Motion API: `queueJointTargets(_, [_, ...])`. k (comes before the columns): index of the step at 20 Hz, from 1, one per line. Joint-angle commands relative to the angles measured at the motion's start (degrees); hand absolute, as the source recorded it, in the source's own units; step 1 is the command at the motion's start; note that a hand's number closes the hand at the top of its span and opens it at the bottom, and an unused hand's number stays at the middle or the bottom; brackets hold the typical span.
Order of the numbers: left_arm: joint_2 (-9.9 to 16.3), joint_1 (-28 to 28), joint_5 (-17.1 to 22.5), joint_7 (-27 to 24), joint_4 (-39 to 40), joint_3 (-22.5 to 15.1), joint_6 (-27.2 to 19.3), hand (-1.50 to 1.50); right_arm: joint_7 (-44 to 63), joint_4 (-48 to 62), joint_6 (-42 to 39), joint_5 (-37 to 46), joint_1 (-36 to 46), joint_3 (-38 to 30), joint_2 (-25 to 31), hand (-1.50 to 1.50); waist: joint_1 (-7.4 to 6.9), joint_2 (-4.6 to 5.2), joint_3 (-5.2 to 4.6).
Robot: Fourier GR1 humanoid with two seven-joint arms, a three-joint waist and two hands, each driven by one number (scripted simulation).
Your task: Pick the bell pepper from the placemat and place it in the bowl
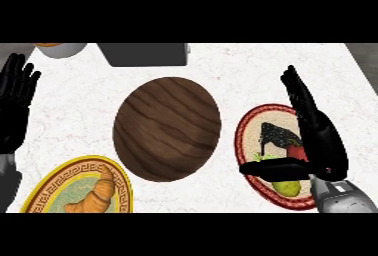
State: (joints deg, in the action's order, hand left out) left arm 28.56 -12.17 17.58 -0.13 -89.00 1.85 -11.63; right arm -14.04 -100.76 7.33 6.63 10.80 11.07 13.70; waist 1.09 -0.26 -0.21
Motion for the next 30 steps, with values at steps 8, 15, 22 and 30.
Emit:
queueJointTargets(8, [-2.69, 0.92, -0.14, -3.80, 3.38, 2.06, 0.75, 0.00, -5.34, -15.43, 15.60, 27.53, -27.83, 11.81, 1.54, -1.50, 0.32, -0.03, 0.11])
queueJointTargets(15, [-3.27, 0.78, -0.43, -3.37, 3.67, 1.86, 0.84, 0.00, 15.40, -34.49, 4.86, 34.27, -36.55, 2.65, 12.07, -1.50, 0.77, -0.02, 0.00])
queueJointTargets(22, [-2.93, -0.74, -0.63, -1.87, 2.86, 1.98, 0.83, 0.00, 29.20, -39.87, -11.92, 37.34, -41.47, 0.59, 22.52, -1.50, -0.12, 0.20, 0.00])
queueJointTargets(30, [-3.80, -1.67, -2.62, -0.12, 1.77, 1.88, 0.34, 0.00, 35.81, -42.12, -25.62, 30.85, -39.34, -4.43, 26.97, -1.50, -0.41, 0.18, 0.17])
